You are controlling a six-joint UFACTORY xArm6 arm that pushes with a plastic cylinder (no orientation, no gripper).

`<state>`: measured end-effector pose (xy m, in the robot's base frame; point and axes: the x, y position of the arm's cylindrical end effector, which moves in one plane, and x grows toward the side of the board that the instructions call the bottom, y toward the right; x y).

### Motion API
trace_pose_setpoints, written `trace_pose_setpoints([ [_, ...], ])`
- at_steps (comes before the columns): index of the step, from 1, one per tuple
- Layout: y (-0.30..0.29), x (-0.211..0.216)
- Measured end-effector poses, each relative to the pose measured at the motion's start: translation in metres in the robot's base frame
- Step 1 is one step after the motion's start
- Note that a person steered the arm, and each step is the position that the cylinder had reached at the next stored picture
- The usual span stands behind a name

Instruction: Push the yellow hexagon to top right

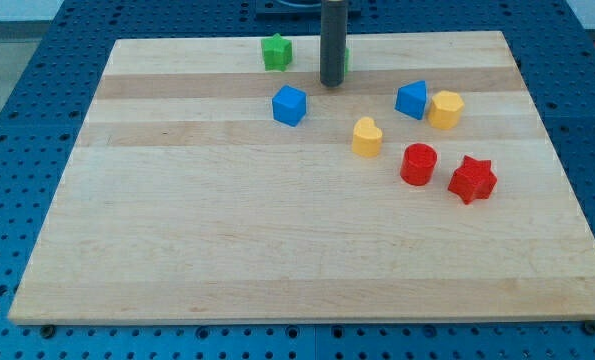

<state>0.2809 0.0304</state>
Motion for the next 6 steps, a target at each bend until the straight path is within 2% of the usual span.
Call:
trace_pose_setpoints([
  [1, 0.0, -0.011],
  [2, 0.011, 0.044],
  [3, 0.07, 0.122],
  [4, 0.096, 0.136],
  [6, 0.121, 0.116],
])
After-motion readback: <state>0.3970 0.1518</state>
